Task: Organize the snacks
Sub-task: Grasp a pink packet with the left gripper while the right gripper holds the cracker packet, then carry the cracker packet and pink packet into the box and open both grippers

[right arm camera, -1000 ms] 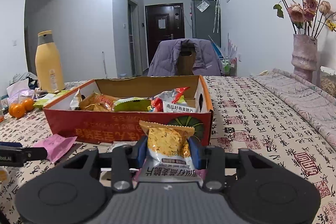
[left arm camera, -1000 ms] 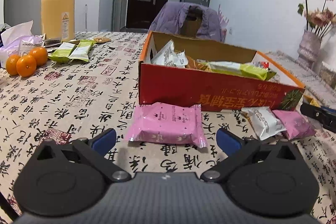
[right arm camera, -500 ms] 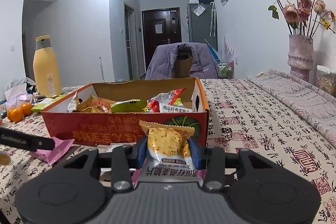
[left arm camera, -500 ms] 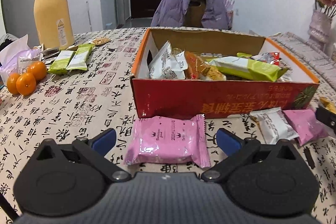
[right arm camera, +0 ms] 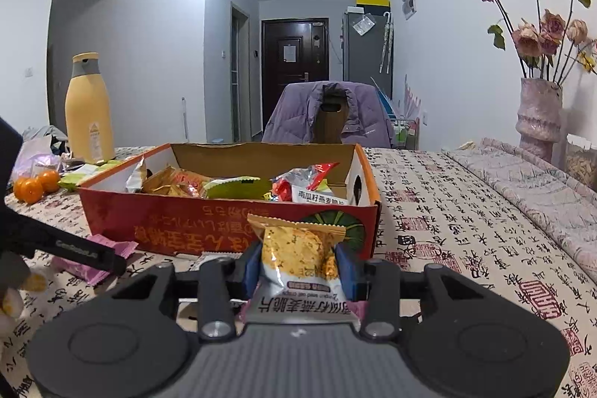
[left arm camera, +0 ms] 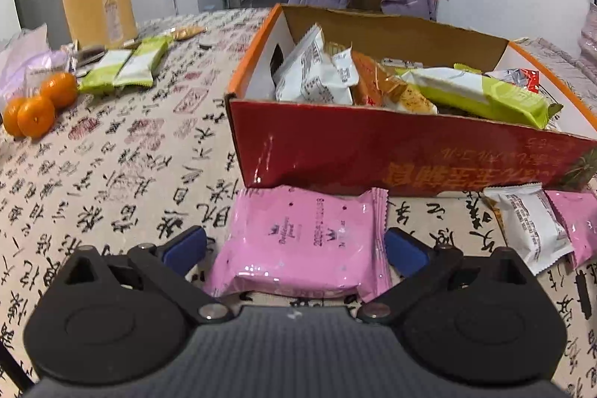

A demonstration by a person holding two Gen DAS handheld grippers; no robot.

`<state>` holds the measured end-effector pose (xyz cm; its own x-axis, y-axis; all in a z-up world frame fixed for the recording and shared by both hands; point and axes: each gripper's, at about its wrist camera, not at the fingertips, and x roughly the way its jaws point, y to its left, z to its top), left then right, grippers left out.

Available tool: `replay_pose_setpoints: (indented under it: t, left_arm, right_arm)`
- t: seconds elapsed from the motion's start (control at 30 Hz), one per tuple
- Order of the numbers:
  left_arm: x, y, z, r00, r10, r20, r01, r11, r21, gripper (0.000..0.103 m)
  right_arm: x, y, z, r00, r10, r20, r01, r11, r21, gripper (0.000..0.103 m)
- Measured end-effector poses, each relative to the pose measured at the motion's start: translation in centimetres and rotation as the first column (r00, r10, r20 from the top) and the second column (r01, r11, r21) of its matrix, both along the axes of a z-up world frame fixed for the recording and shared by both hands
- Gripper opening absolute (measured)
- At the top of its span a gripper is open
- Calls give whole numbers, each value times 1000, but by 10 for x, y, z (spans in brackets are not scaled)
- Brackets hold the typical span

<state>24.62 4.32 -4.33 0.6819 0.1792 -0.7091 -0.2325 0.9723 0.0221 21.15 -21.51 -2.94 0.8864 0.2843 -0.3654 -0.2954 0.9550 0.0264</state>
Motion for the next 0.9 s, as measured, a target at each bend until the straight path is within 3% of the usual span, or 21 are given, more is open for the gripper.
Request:
replay_pose_setpoints:
  t: [0.3,0.63,0.9]
  left_arm:
    - [-4,-4,-2,1000,-14,27,14,1000,4,100]
    - [-19,-9,1,996,-55,70,54,998,21,71]
    - [-37,-13,6,990,-76,119,71,997,44,68]
  right_arm:
    - [-1,2,-1,1000,2,1,-2,1000,-9,42]
    - [-2,4,0,1000,10,11,-9,1000,-21,42]
    - [-3,4,0,1000,11,15,-10,1000,-24,42]
